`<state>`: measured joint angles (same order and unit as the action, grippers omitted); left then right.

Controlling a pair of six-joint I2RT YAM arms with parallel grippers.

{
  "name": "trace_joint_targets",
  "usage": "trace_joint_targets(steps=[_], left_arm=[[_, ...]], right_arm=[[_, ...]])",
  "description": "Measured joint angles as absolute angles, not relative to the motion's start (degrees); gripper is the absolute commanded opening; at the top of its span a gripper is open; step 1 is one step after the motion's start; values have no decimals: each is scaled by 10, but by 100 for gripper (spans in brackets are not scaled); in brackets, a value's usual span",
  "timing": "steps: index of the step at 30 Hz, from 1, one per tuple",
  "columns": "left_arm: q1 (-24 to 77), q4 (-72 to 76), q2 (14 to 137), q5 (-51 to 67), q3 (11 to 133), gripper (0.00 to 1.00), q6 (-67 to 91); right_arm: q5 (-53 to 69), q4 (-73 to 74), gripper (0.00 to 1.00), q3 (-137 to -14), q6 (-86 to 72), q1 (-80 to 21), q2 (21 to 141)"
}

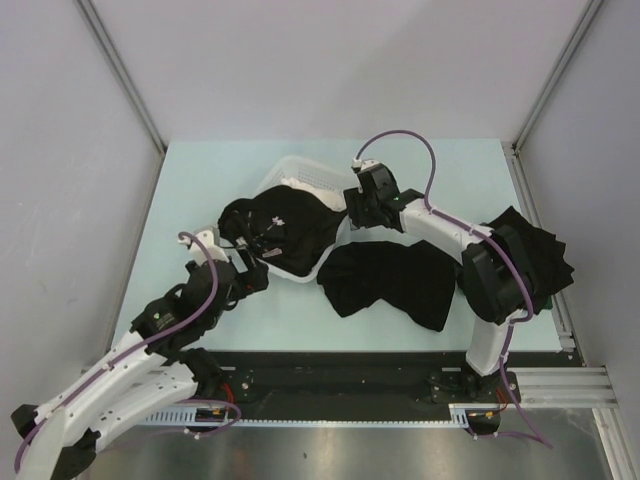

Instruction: Fold and stack the t-shirts

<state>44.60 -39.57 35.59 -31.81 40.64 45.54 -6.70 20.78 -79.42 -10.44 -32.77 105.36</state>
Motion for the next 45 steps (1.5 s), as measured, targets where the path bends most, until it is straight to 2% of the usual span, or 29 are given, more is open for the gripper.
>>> trace_joint_targets(steps=[16,26,28,31,32,33,37,45], left_arm=[[447,-412,368,-317,407,98,452],[447,-414,378,-317,429,98,445],[447,-417,370,-318,434,98,445],[447,-424,359,-319,437,98,445],[447,-429,354,-320,437,98,445],[448,-433,350,-320,437,98,446],[448,-448,346,-323,437,97,448],[448,-477,343,-323,448,97,450]], right_arm=[[-47,161,66,-861,-108,-298,1058],[-23,143,64,-884,-127,-295,1140],[-20,138,59,-884,-133,-295,1151],[-17,133,30,-884,-131,-296,1152],[-16,130,4,-885,-140,-296,1152],[-22,126,0,-886,-155,-296,1153],[-25,96,0,-908,-208,-290,1169],[-14,117,0,-939,-166,-286,1196]])
